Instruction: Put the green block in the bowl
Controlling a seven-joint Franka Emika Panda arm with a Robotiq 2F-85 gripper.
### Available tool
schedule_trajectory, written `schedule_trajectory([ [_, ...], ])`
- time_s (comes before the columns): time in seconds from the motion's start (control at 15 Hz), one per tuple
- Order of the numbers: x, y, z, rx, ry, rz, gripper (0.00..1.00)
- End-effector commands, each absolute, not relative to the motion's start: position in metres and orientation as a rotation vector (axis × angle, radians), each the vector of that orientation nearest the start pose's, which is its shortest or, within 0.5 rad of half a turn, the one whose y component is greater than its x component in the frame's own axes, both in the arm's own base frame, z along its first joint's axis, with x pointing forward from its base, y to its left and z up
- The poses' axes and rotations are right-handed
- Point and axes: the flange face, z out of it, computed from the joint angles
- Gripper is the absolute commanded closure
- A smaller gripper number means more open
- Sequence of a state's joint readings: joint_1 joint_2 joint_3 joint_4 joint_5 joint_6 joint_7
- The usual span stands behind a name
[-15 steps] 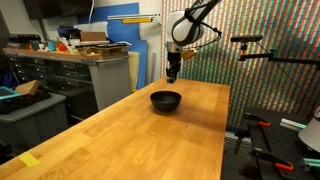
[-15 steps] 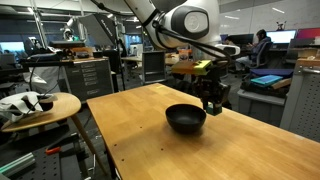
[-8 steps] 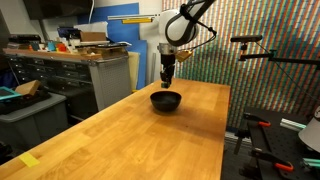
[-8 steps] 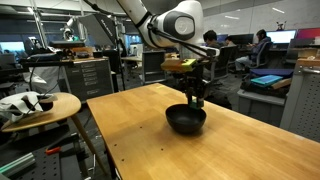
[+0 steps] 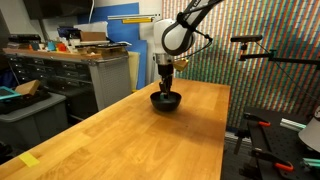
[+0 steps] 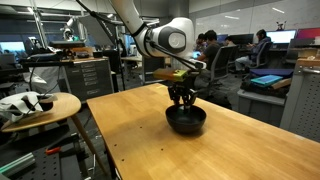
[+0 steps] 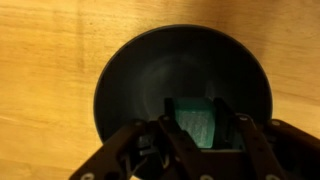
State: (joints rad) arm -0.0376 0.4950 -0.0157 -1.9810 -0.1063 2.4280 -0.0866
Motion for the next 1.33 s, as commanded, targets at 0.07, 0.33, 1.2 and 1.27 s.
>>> schedule_trajectory([
  [0.07,0.602,-0.037,0.181,-3.189,-0.221,0.092,0.83],
  [0.33,0.600,-0.041,0.171,-3.194,-0.214,0.072,0.32],
  [1.2,0.606,-0.082,0.248,-3.266,-0.122,0.016,0.00],
  [1.27,0.606,-0.085,0.256,-3.267,-0.108,0.024,0.00],
])
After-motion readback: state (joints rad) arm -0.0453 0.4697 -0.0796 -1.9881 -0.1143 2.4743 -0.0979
